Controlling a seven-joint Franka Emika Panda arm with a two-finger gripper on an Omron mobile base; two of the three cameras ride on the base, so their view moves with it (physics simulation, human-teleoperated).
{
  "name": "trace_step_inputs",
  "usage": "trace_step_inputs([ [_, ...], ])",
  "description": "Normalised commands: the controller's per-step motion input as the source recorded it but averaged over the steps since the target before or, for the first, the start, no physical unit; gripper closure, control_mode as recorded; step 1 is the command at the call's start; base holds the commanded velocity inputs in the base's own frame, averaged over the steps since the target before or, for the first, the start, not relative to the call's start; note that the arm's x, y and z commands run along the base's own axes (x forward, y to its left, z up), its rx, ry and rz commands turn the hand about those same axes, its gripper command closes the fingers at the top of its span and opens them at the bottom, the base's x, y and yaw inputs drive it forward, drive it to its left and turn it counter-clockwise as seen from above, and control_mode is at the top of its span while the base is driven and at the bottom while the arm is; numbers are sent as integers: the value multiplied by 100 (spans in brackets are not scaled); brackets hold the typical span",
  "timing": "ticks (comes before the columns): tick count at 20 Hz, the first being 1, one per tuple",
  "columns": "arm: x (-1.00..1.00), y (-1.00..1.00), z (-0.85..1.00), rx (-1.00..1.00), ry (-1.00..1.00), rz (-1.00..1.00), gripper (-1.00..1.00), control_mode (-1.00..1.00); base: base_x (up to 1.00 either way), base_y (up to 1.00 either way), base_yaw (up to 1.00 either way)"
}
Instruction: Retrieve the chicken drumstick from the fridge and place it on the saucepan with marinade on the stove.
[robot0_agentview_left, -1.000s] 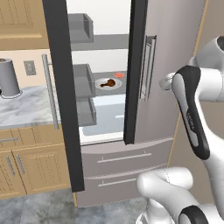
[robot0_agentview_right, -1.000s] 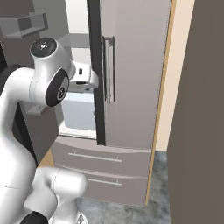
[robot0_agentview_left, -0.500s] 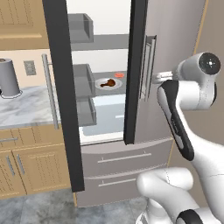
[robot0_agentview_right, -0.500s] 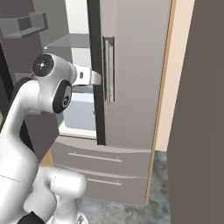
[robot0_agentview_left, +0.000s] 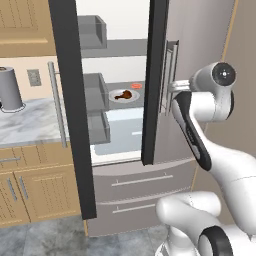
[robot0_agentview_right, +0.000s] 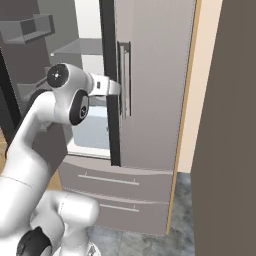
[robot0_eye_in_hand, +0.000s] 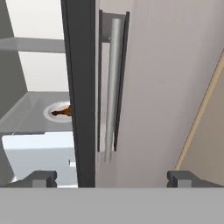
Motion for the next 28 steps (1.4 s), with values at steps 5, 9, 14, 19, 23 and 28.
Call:
trace_step_inputs([
  [5, 47, -15, 0, 0, 0, 0, -100, -100, 0, 0, 0],
  [9, 46, -13, 0, 0, 0, 0, -100, -100, 0, 0, 0],
  [14, 52, -1, -2, 0, 0, 0, -100, -100, 0, 0, 0],
  [19, 56, 0, -11, 1, 0, 0, -100, -100, 0, 0, 0],
  [23, 54, 0, -18, 1, 0, 0, -100, -100, 0, 0, 0],
  [28, 53, 0, -25, 0, 0, 0, -100, -100, 0, 0, 0],
])
